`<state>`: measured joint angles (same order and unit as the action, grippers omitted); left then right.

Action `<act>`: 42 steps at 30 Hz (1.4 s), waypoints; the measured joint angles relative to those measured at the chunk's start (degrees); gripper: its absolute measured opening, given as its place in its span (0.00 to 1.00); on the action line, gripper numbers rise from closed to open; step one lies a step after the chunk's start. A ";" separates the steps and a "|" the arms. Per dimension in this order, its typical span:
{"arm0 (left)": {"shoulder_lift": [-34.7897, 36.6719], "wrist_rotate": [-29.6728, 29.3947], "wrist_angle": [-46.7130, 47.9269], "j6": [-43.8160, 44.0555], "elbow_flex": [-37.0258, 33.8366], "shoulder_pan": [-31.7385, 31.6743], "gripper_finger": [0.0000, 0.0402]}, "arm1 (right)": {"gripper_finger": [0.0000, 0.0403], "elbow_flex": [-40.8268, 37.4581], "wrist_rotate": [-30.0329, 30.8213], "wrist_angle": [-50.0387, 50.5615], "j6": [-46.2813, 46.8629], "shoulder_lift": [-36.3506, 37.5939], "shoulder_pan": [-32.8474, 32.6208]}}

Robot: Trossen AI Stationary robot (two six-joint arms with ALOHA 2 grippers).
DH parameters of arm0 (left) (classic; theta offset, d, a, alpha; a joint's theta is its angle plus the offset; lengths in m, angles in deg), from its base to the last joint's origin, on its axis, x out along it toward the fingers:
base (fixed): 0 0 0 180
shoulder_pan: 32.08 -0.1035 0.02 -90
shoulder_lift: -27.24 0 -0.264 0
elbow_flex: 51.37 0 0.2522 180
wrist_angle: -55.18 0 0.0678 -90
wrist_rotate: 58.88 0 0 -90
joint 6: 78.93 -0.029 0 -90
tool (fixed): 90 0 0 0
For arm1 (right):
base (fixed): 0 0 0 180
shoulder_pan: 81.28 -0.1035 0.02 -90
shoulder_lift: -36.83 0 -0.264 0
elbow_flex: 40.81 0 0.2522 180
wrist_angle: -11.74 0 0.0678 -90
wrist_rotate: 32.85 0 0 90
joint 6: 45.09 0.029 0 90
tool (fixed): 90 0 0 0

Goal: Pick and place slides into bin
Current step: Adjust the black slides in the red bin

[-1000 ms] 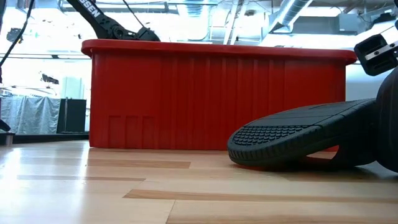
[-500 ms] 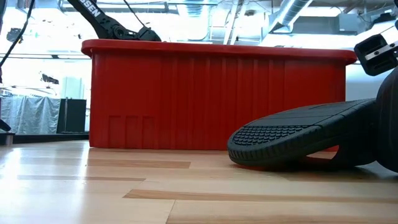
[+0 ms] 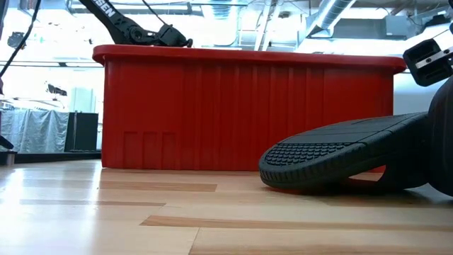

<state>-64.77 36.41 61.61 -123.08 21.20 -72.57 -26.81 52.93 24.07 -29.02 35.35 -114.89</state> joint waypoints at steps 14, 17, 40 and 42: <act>0.00 -6.48 3.93 -0.70 0.00 0.07 0.42 | 0.00 -0.01 0.00 0.00 -0.01 -0.01 0.00; 0.02 -9.22 7.89 1.91 0.00 0.60 0.42 | 0.00 0.00 -0.01 0.00 0.00 -0.01 0.00; 5.16 -18.18 39.66 12.24 12.24 5.14 0.42 | 0.00 0.01 -0.02 0.02 0.00 -0.01 0.00; 5.07 -15.54 40.95 15.04 12.85 5.84 0.42 | 0.00 0.01 0.00 0.02 -0.01 0.01 0.00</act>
<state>-59.70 20.87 102.56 -108.04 34.06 -66.73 -26.80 52.93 24.09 -29.03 35.35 -114.89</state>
